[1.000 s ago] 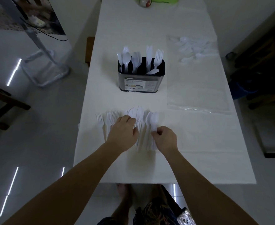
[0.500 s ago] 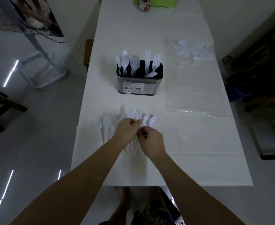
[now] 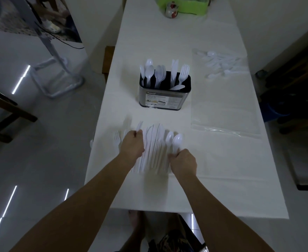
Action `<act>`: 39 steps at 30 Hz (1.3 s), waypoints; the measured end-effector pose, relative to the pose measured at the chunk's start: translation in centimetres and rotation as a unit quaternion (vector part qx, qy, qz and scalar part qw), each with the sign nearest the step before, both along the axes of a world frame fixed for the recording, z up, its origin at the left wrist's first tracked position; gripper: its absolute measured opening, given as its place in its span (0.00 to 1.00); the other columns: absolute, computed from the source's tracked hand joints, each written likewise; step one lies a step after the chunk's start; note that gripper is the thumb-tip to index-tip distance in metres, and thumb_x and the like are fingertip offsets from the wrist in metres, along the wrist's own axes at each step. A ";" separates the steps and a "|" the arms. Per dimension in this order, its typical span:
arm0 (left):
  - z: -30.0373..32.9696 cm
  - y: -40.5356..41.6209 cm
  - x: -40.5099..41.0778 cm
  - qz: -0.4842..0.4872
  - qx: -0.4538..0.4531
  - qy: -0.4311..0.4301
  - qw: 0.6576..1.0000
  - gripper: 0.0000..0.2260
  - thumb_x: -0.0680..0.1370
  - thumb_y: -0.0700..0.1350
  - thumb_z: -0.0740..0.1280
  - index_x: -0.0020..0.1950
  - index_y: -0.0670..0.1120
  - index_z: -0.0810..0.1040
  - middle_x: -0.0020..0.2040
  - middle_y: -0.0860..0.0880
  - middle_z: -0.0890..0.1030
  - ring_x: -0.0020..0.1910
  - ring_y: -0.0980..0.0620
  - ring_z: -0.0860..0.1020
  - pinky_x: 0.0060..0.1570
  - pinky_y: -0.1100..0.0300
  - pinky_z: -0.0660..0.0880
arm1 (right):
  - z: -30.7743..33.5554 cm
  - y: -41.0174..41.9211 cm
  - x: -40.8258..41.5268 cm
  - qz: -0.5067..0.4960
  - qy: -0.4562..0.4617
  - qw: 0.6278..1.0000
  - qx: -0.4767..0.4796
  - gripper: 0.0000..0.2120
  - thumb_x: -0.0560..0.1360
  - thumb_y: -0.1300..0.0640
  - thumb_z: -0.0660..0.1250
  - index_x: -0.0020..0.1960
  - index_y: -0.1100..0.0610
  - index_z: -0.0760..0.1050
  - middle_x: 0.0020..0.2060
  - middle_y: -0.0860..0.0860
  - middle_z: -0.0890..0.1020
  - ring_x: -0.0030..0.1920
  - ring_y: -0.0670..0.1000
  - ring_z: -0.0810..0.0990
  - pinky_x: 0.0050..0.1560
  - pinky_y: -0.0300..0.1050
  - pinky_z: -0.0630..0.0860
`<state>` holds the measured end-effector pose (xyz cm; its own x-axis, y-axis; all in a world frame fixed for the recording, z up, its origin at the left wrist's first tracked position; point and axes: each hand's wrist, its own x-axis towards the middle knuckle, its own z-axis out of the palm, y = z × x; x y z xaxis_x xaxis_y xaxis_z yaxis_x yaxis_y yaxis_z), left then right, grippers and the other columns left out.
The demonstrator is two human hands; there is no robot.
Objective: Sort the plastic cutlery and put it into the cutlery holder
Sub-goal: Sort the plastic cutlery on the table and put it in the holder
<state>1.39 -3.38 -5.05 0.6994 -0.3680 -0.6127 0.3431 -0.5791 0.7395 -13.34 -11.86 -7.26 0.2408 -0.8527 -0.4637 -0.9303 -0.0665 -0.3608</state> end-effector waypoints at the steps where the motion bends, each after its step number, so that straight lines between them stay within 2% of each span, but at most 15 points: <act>1: 0.0 0.2 0.0 0.001 0.001 0.001 1.000 0.15 0.83 0.52 0.56 0.54 0.44 0.76 0.35 0.45 0.76 0.32 0.48 0.75 0.35 0.57 0.73 | 0.0 -0.2 0.2 0.000 0.008 1.000 0.002 0.14 0.75 0.49 0.67 0.51 0.61 0.77 0.46 0.56 0.83 0.50 0.59 0.82 0.43 0.43 0.72; 4: 0.2 0.6 0.0 0.011 -0.012 0.023 1.000 0.15 0.83 0.51 0.58 0.50 0.42 0.78 0.36 0.45 0.76 0.34 0.48 0.73 0.34 0.57 0.72 | 0.1 -0.6 0.5 -0.007 0.014 1.000 0.019 0.11 0.74 0.53 0.67 0.47 0.61 0.80 0.43 0.56 0.84 0.48 0.59 0.82 0.41 0.41 0.70; 6: 0.2 0.7 -0.1 0.017 -0.017 0.033 0.999 0.14 0.81 0.51 0.60 0.48 0.42 0.78 0.36 0.46 0.77 0.33 0.49 0.74 0.33 0.58 0.72 | 0.0 -0.8 0.3 -0.013 0.005 0.999 0.035 0.10 0.73 0.53 0.67 0.42 0.60 0.80 0.37 0.54 0.82 0.43 0.58 0.83 0.37 0.40 0.69; 9: 0.2 0.6 -0.3 0.023 -0.037 0.051 0.998 0.11 0.81 0.47 0.62 0.47 0.41 0.79 0.37 0.45 0.79 0.30 0.51 0.73 0.29 0.60 0.70 | 0.2 -0.9 -0.1 -0.017 -0.011 0.999 0.045 0.13 0.73 0.56 0.65 0.30 0.56 0.73 0.27 0.50 0.76 0.31 0.53 0.77 0.28 0.39 0.64; 12: 0.7 0.5 -0.7 0.020 -0.053 0.077 0.995 0.09 0.82 0.44 0.60 0.52 0.41 0.78 0.38 0.45 0.80 0.29 0.52 0.73 0.28 0.60 0.70 | 0.6 -0.8 -0.5 -0.016 -0.021 0.999 0.024 0.18 0.74 0.57 0.64 0.27 0.54 0.67 0.24 0.49 0.71 0.27 0.51 0.71 0.27 0.40 0.62; 15: 1.1 0.2 -1.0 0.019 -0.062 0.099 0.993 0.07 0.83 0.43 0.60 0.52 0.45 0.77 0.38 0.46 0.82 0.29 0.51 0.75 0.27 0.60 0.70 | 1.4 -0.5 -0.2 0.004 -0.059 0.998 0.009 0.19 0.76 0.57 0.63 0.28 0.54 0.62 0.23 0.47 0.67 0.25 0.48 0.66 0.27 0.41 0.60; 20: 1.2 -0.7 -1.5 0.005 -0.067 0.097 0.993 0.10 0.80 0.47 0.63 0.50 0.41 0.77 0.40 0.44 0.81 0.28 0.51 0.71 0.28 0.59 0.67 | 3.4 0.5 1.5 0.074 -0.142 0.987 -0.005 0.19 0.76 0.56 0.63 0.28 0.52 0.62 0.23 0.46 0.66 0.25 0.45 0.65 0.29 0.39 0.59; 24: 1.8 -1.2 -1.8 -0.034 -0.066 0.053 0.996 0.14 0.76 0.55 0.69 0.47 0.43 0.80 0.44 0.44 0.83 0.33 0.49 0.76 0.34 0.57 0.72 | 4.0 1.7 2.8 0.114 -0.175 0.978 -0.006 0.14 0.79 0.53 0.62 0.35 0.50 0.71 0.27 0.44 0.73 0.29 0.43 0.71 0.32 0.37 0.65; 27: 1.7 -1.1 -1.8 -0.047 -0.054 0.017 0.997 0.12 0.77 0.53 0.68 0.46 0.44 0.80 0.43 0.44 0.83 0.40 0.47 0.80 0.40 0.55 0.74 | 4.2 2.6 3.2 0.150 -0.188 0.971 -0.006 0.11 0.80 0.53 0.61 0.39 0.51 0.74 0.28 0.43 0.74 0.29 0.41 0.72 0.32 0.33 0.65; 29: 1.7 -0.7 -1.5 -0.047 -0.046 -0.012 0.998 0.14 0.79 0.50 0.65 0.44 0.40 0.79 0.40 0.44 0.81 0.39 0.48 0.78 0.38 0.58 0.73 | 4.5 3.0 3.2 0.165 -0.212 0.963 0.005 0.11 0.81 0.53 0.61 0.43 0.50 0.78 0.30 0.43 0.77 0.30 0.41 0.74 0.33 0.30 0.65; 31: 1.6 -0.3 -1.3 -0.038 -0.038 -0.024 0.998 0.14 0.81 0.49 0.63 0.45 0.38 0.79 0.38 0.46 0.79 0.37 0.50 0.77 0.35 0.59 0.71 | 4.6 3.2 3.1 0.174 -0.237 0.956 0.028 0.13 0.81 0.50 0.60 0.50 0.52 0.82 0.37 0.46 0.83 0.35 0.44 0.79 0.37 0.32 0.71; 32: 1.5 -0.2 -1.2 -0.031 -0.034 -0.024 0.999 0.14 0.81 0.48 0.62 0.46 0.39 0.80 0.37 0.48 0.80 0.37 0.51 0.77 0.36 0.60 0.71 | 4.5 3.3 2.9 0.174 -0.238 0.955 0.032 0.14 0.82 0.50 0.59 0.50 0.53 0.82 0.38 0.48 0.84 0.37 0.47 0.80 0.38 0.35 0.73; 35: 1.0 0.3 -0.6 0.000 -0.036 -0.013 0.999 0.14 0.82 0.48 0.61 0.44 0.42 0.80 0.38 0.48 0.82 0.39 0.50 0.80 0.41 0.57 0.74 | 3.3 3.0 2.1 0.129 -0.201 0.971 0.003 0.14 0.81 0.52 0.59 0.39 0.54 0.76 0.31 0.49 0.78 0.33 0.50 0.77 0.37 0.43 0.73; 37: 0.9 0.6 -0.1 0.039 -0.059 0.036 0.997 0.12 0.82 0.47 0.61 0.48 0.41 0.79 0.40 0.45 0.82 0.39 0.49 0.81 0.42 0.53 0.77 | 2.1 2.4 1.4 0.079 -0.139 0.987 -0.030 0.10 0.79 0.53 0.60 0.40 0.55 0.75 0.33 0.49 0.78 0.34 0.51 0.77 0.32 0.41 0.70; 39: 1.0 1.0 0.2 0.072 -0.088 0.082 0.990 0.10 0.82 0.44 0.61 0.52 0.39 0.77 0.42 0.44 0.80 0.37 0.50 0.81 0.37 0.56 0.76 | 1.4 1.8 0.8 0.037 -0.075 0.996 -0.024 0.07 0.78 0.53 0.62 0.45 0.54 0.74 0.37 0.49 0.79 0.35 0.50 0.76 0.29 0.39 0.65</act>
<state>1.63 -2.37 -4.07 0.6488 -0.3830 -0.6576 0.5363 -0.3830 0.7522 -12.57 -10.06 -5.89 0.3676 -0.8504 -0.3764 -0.8578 -0.1537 -0.4905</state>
